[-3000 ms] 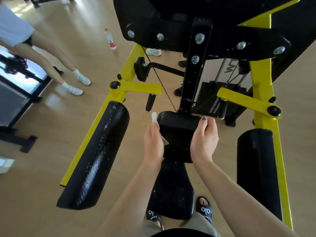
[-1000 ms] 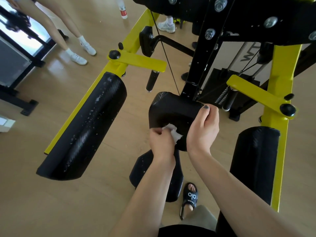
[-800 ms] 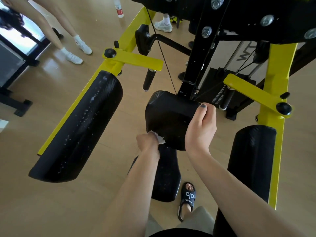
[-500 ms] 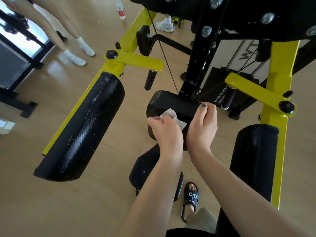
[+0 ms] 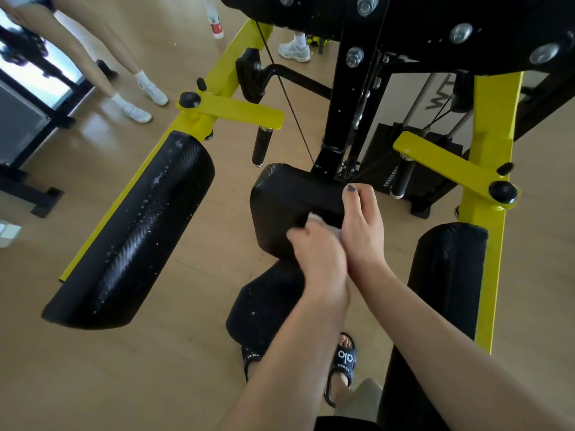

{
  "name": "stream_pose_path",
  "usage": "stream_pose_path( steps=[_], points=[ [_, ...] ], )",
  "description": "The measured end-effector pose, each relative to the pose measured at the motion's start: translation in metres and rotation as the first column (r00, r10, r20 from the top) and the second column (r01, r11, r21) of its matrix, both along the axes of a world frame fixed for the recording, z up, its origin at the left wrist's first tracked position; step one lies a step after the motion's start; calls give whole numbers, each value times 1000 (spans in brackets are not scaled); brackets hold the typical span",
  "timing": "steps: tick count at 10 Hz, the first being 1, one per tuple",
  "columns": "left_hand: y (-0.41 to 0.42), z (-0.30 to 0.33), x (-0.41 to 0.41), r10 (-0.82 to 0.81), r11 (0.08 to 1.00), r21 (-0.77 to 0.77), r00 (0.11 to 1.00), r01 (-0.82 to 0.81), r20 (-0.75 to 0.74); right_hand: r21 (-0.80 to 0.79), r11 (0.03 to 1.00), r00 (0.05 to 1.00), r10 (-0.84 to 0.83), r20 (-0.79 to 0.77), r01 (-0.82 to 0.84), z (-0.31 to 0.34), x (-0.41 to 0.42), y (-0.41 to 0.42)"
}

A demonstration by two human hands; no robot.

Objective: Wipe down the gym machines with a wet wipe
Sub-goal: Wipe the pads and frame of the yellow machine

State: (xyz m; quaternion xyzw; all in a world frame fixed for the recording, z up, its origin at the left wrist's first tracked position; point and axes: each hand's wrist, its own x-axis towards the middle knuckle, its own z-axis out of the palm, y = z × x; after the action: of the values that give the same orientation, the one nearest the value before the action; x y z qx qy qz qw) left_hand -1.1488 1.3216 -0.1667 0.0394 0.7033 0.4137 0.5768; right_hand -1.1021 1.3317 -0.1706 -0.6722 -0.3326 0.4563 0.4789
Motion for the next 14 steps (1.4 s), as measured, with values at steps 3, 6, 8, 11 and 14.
stream_pose_path(
  steps=[3,6,8,11,14],
  points=[
    [14,-24,3,153,944,-287,986,-164,-61,-29,992,990,122,-72,-125,6,20,-2],
    [-8,15,27,208,936,334,939,-109,-276,-45,989,980,135,-143,-143,4,25,1],
    [-17,-19,28,201,950,304,878,-67,-434,-22,985,975,164,-148,-169,5,27,-1],
    [-39,-32,38,-19,844,412,785,345,-619,-96,952,945,271,-181,-292,6,44,6],
    [-28,-26,32,-11,776,368,594,513,-804,-158,947,942,238,-239,-279,6,45,5]
  ],
)
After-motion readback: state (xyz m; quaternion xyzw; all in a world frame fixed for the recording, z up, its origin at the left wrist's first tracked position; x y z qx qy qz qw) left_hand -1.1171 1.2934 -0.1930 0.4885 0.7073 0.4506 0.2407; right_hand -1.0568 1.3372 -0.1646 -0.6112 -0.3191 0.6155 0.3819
